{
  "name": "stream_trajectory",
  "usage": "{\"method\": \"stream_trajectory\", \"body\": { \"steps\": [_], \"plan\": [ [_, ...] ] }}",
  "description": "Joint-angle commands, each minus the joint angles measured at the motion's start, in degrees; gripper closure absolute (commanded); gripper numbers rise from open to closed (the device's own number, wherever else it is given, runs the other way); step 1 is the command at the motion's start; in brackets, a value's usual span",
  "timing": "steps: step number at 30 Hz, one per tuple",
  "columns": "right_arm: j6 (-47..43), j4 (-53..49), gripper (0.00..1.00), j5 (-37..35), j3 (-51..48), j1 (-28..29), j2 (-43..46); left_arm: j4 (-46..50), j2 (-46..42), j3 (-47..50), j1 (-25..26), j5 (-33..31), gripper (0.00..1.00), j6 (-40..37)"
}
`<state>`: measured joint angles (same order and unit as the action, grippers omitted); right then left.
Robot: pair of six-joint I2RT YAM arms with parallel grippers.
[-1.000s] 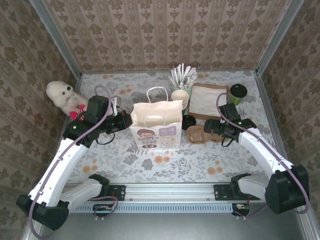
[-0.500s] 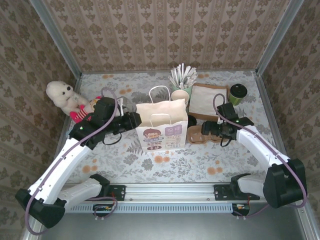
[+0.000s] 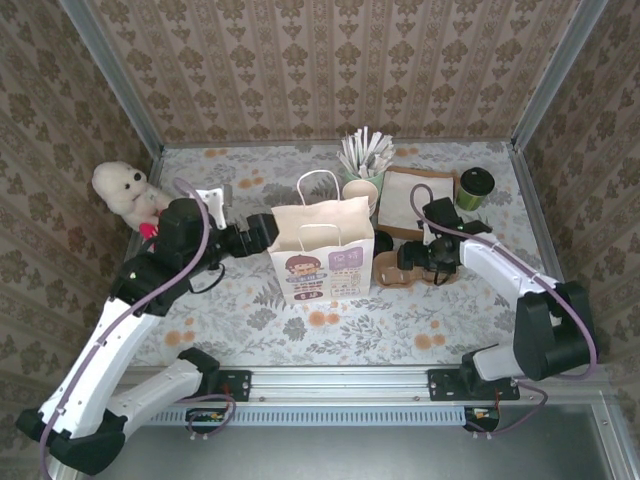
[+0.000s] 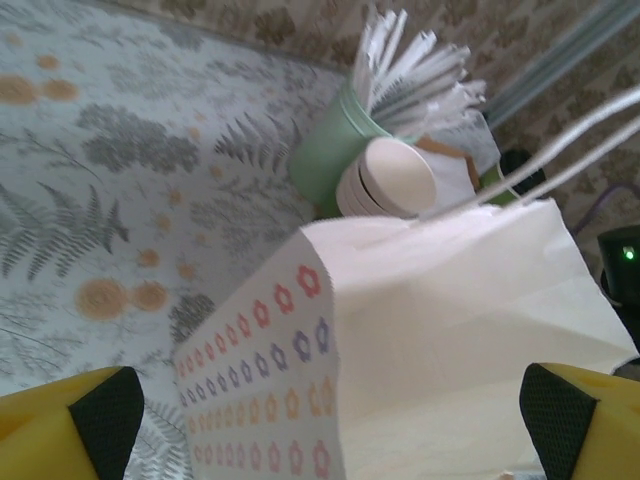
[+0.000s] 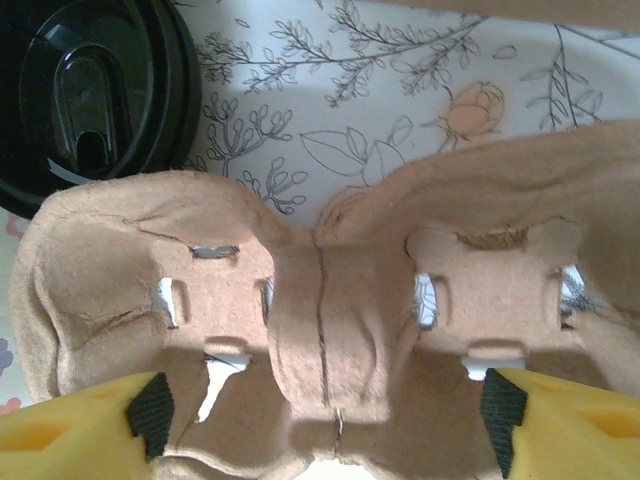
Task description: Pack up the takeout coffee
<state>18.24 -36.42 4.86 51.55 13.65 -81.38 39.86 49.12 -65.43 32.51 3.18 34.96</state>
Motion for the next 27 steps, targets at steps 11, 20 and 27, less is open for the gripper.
{"method": "stream_trajectory", "body": {
  "steps": [11,20,27],
  "plan": [
    [4.1,-5.41,0.29,-9.57,4.96,4.59,-9.62,-4.95,-0.85,3.02,-1.75,-16.17,0.0,-0.79],
    [6.6,-1.74,0.35,-10.68,4.57,5.42,-12.68,-6.65,-1.45,6.37,-2.79,-15.1,0.0,2.3],
    [6.54,-3.06,0.4,-12.07,5.36,5.93,-14.41,-6.82,-1.35,7.24,-3.16,-14.69,0.0,2.76]
  ]
}}
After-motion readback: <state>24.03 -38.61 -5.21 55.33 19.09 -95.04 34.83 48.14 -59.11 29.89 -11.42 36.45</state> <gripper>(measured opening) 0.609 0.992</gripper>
